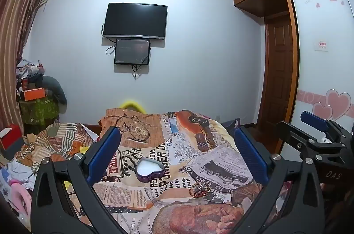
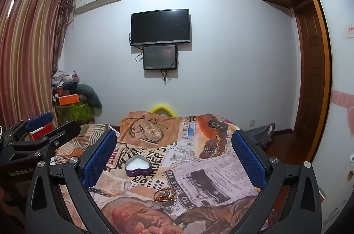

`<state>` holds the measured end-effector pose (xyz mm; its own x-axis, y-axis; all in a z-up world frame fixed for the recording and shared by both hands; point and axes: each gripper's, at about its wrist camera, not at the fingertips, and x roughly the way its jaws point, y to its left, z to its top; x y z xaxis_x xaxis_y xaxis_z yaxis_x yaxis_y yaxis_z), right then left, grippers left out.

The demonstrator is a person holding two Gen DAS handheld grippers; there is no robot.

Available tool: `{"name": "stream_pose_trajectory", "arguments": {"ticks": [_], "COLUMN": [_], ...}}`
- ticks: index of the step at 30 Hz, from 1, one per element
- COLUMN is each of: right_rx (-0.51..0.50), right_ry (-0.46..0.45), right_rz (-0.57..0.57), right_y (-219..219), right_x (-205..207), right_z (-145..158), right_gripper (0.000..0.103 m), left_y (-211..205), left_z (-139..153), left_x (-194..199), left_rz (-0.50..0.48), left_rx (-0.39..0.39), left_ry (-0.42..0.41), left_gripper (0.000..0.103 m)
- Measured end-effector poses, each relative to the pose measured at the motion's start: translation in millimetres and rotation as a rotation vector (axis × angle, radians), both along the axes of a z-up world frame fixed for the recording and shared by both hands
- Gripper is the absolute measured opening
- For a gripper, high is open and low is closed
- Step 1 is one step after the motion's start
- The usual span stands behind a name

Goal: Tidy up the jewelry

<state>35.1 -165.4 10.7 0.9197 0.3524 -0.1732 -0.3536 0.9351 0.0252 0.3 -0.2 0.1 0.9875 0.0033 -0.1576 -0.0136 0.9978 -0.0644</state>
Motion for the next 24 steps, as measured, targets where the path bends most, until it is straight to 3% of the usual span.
{"name": "stream_pose_trajectory", "arguments": {"ticks": [24], "right_rx": [0.001], "right_ry": [0.011], "right_rz": [0.005], "right_y": [2.1], "right_x": [0.0], "right_z": [-5.4], "right_gripper": [0.103], "left_y": [5.3], "left_z": [-12.2], "left_x": [9.4], "left_rz": [0.008], "left_rx": [-0.023], "left_ry": [0.022], "left_gripper": [0.103]}}
